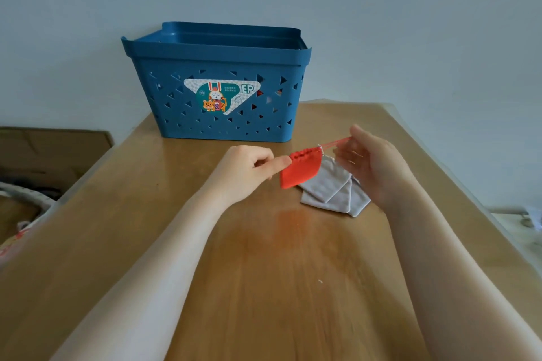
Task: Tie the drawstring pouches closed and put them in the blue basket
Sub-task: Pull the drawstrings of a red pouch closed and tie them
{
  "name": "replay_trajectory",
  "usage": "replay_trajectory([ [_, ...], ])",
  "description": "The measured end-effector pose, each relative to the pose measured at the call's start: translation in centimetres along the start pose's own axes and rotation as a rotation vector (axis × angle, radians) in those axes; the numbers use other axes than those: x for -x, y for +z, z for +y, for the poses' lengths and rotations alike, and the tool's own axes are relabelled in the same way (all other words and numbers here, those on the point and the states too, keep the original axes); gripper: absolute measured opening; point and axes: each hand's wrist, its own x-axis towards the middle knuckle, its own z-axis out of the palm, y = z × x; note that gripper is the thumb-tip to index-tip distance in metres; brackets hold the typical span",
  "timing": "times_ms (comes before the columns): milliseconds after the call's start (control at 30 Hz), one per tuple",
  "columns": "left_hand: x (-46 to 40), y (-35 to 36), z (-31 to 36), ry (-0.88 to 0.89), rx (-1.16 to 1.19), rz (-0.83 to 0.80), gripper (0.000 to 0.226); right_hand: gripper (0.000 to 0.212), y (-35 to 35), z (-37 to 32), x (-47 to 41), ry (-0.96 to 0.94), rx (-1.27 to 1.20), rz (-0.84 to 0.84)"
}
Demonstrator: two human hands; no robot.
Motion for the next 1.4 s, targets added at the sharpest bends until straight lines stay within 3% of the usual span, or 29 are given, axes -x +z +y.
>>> replay_trajectory([
  [100, -0.1, -0.1, 1.0, -0.118, 0.561, -0.092, 0.041, 0.053, 0.9, 0.3, -0.2, 0.146, -0.506, 0.008],
  [267, -1.6, 0.5, 1.5, -0.376, 1.38, 0.17, 0.035, 0.06, 3.4, 1.8, -0.4, 0.221, -0.779, -0.039],
  [367, -1.9, 1.2, 1.5, -0.462, 1.559, 0.277, 0.04, 0.053, 3.9, 2.1, -0.7, 0.234, -0.875, -0.009],
  [533, -1.8, 1.8, 0.5, -0.563, 1.779, 0.271, 0.042, 0.048, 2.9, 2.2, -0.9, 0.202, -1.007, 0.094],
  [700, -1.1, 2.1, 0.0, -0.618, 1.715, 0.235, 0.038, 0.041, 2.3, 1.7, -0.9, 0.115, -0.811, 0.14],
  [900, -0.9, 1.2, 1.7, -0.62, 1.24, 0.211, 0.035, 0.027, 3.6, 0.8, 0.7, -0.249, 0.313, 0.156],
  [1033, -1.0, 1.0, 3.1, -0.505, 1.007, 0.132, 0.031, 0.023, 5.6, 1.0, 1.6, -0.493, 0.741, -0.005],
  [1133, -0.9, 0.3, 3.5, -0.397, 0.856, 0.087, 0.028, 0.015, 5.8, 1.1, 1.8, -0.509, 0.796, -0.104],
  [1233, -0.7, -0.4, 3.5, -0.317, 0.979, 0.068, 0.031, 0.011, 5.6, 1.3, 1.7, -0.445, 0.744, -0.09],
  [1300, -0.7, -0.5, 3.9, -0.275, 1.139, 0.047, 0.028, 0.013, 5.8, 1.1, 1.8, -0.361, 0.617, -0.049],
  [1400, -1.0, 0.8, 3.7, -0.355, 1.122, 0.074, 0.024, 0.019, 5.8, 0.4, 2.1, -0.19, 0.299, -0.05],
])
